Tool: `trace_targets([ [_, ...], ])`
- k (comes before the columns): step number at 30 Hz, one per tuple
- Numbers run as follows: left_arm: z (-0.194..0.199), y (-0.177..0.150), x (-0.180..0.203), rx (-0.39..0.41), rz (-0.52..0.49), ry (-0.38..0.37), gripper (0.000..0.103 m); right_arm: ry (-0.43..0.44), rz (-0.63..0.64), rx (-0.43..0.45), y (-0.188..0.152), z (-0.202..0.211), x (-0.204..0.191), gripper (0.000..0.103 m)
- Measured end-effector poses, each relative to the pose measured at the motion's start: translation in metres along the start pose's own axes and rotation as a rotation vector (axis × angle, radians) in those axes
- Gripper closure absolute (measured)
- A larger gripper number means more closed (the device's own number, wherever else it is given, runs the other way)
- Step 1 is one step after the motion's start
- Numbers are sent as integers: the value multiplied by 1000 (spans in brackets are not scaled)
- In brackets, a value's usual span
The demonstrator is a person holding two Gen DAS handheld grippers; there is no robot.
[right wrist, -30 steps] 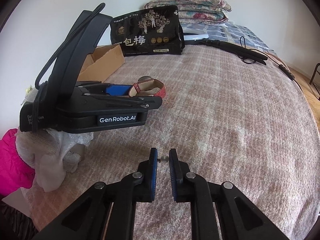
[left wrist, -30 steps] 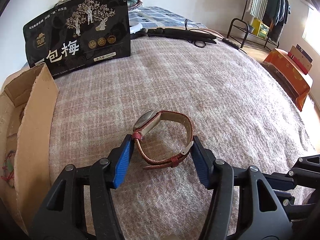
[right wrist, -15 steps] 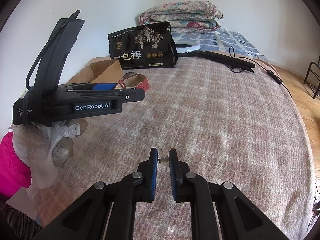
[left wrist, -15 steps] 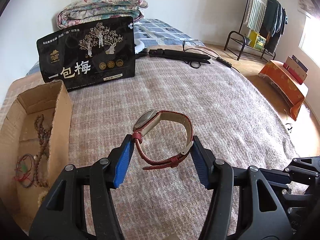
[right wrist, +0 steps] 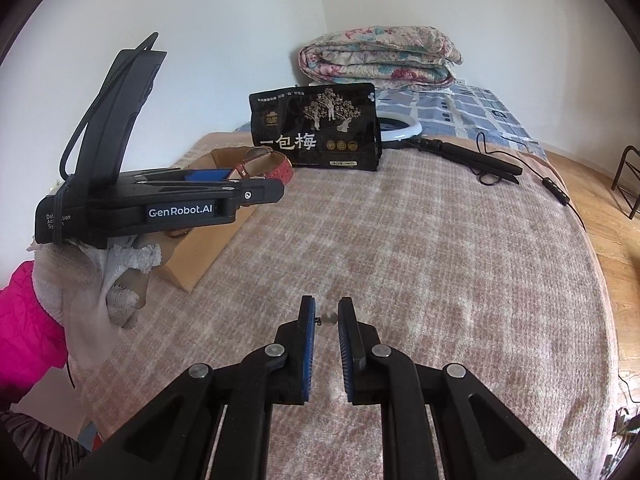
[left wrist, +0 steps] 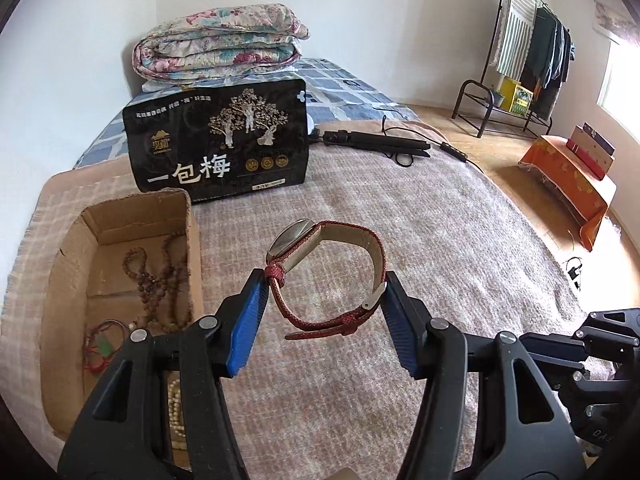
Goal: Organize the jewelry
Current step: 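Carry the watch with the left tool while the right tool carries the bead to the box, then open the left tool to drop the watch in the box while the right tool releases the bead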
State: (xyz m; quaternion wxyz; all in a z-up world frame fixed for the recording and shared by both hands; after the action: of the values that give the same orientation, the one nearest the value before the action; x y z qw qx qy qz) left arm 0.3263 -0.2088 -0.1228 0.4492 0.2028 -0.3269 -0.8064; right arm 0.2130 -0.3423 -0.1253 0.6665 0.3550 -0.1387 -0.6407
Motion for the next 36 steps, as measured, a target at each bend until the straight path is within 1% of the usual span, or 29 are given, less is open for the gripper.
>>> trace_targets([
  [9, 24, -1, -64, 19, 31, 60, 44, 50, 48, 16, 20, -6, -50, 93],
  [19, 32, -12, -140, 10, 80, 110, 44, 125, 88, 13, 39, -31, -114, 93],
  [24, 26, -16, -170, -7, 115, 110, 44, 149, 101, -6, 44, -48, -144, 93],
  [27, 18, -19, -187, -21, 131, 112, 44, 146, 93, -27, 45, -62, -161, 93],
  [31, 10, -21, -201, -37, 133, 115, 44, 135, 103, -53, 43, -80, -186, 93],
  [36, 1, -23, -212, -48, 120, 120, 44, 131, 108, -74, 45, -101, -208, 93],
])
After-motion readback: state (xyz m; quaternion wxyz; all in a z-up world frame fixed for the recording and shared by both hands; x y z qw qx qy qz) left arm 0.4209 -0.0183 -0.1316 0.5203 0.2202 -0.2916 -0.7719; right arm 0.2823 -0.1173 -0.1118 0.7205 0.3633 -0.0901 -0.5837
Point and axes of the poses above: each gripper's, at about its wrist camera, not at the fingertips, and z roughly against the way its jaws point, x to its right, y to its top, the point moved 5 cm from there along -z, roughly the way its jaws point, and after that the axes turned 10 degrees about -z, right-handed, at the moved point
